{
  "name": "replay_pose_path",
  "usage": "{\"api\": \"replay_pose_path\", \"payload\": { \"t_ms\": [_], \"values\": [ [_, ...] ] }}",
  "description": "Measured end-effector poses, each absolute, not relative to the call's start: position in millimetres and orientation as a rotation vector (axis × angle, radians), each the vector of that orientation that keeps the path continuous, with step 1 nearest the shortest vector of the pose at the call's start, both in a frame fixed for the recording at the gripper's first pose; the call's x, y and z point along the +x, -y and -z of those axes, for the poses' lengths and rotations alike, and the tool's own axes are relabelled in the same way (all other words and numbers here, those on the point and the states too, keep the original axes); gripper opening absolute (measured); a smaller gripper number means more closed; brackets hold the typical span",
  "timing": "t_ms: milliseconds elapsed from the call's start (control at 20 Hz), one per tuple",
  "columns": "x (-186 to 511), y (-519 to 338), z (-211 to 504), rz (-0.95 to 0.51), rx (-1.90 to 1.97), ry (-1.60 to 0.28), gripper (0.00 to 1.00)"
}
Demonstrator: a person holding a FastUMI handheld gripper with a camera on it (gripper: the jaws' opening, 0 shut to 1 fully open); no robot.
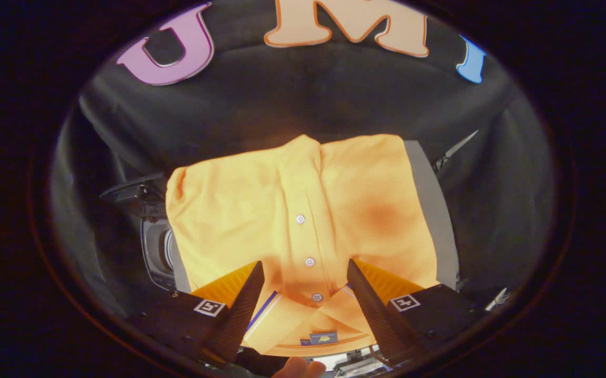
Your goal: Put the clothes into the washing machine and then close the washing machine lid.
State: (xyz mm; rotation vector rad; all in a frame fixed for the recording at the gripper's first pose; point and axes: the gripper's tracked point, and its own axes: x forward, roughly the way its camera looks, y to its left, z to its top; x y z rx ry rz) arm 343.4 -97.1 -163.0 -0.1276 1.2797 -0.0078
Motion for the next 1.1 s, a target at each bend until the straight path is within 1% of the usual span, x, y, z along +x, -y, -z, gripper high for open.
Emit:
{"api": "replay_pose_path", "payload": {
  "t_ms": [100, 150, 200, 300, 500, 600, 850, 900, 950, 1000, 1050, 1100],
  "values": [
    [331, 105, 173, -0.009, -0.209, -1.416, 0.98],
    [336, 102, 174, -0.009, -0.211, -1.402, 0.98],
    [334, 103, 174, -0.002, -0.208, -1.427, 0.99],
    [333, 102, 175, 0.049, -0.17, -1.452, 0.98],
    [335, 105, 174, 0.041, -0.175, -1.443, 0.98],
    [339, 107, 170, 0.025, -0.183, -1.394, 0.91],
    [353, 110, 161, 0.046, -0.162, -1.231, 0.4],
    [353, 111, 158, 0.041, -0.174, -1.213, 0.31],
    [354, 111, 155, 0.037, -0.186, -1.202, 0.17],
    [353, 110, 156, 0.041, -0.195, -1.188, 0.16],
    [354, 110, 157, 0.053, -0.197, -1.173, 0.08],
    [355, 110, 157, 0.065, -0.196, -1.151, 0.05]
  ]
}}
